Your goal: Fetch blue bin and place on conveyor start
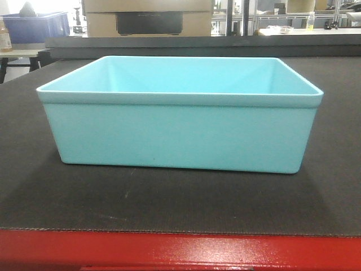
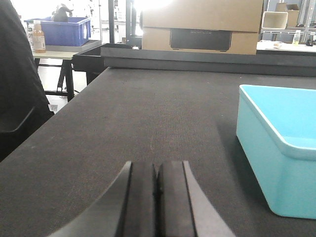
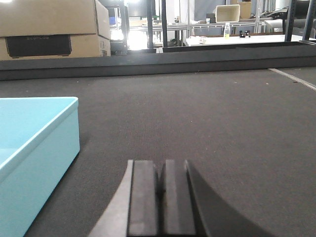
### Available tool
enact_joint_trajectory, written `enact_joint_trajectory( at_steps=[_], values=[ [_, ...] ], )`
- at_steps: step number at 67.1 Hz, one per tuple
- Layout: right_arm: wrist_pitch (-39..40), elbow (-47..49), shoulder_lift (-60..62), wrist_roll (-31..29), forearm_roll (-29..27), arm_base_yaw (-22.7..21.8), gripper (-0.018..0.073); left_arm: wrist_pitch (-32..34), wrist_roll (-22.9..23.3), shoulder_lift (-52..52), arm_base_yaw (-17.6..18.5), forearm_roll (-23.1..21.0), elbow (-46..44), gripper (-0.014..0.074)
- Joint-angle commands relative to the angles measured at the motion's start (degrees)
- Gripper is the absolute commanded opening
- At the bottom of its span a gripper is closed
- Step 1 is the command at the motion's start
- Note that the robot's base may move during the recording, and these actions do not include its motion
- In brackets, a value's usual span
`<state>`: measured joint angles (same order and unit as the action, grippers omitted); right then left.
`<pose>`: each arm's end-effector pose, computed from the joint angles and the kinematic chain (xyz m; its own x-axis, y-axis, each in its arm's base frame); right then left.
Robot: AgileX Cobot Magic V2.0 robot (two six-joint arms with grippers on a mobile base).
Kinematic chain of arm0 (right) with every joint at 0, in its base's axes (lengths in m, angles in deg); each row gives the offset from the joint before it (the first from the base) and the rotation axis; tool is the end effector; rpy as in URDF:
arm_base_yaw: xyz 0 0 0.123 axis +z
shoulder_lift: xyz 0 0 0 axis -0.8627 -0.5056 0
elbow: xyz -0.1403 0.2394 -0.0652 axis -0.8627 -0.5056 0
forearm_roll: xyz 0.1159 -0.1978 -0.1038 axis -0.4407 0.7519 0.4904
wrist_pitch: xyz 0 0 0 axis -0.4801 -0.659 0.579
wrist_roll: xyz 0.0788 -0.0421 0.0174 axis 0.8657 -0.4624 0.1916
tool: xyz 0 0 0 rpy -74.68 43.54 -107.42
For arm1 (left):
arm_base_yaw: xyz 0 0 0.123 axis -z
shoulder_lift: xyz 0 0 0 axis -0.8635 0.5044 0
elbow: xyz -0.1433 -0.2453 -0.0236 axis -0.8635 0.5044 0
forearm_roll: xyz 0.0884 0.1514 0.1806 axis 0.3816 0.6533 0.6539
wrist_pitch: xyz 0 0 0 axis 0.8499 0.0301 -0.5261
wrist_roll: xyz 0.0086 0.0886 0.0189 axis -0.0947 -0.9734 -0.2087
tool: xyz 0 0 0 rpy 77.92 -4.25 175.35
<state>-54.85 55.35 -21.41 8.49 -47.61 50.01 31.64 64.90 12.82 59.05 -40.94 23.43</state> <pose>0.0563 -0.0088 0.2059 0.0197 0.0882 -0.9959 0.1582 0.9833 0.0902 0.0569 0.0010 0.2052 0.0032 0.0002 -1.0000 -0.0157 0.9999 0.0001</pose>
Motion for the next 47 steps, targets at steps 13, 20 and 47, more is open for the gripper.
enact_joint_trajectory(
  at_steps=[13,20,47],
  values=[
    [1.8,0.0,0.4,-0.5,0.2,-0.2,-0.0162,0.9,-0.1,-0.3,-0.4,-0.2,-0.1,-0.0111],
    [1.8,0.0,0.4,-0.5,0.2,-0.2,-0.0162,0.9,-0.1,-0.3,-0.4,-0.2,-0.1,-0.0111],
    [1.8,0.0,0.4,-0.5,0.2,-0.2,-0.0162,0.9,-0.1,-0.3,-0.4,-0.2,-0.1,-0.0111]
  ],
)
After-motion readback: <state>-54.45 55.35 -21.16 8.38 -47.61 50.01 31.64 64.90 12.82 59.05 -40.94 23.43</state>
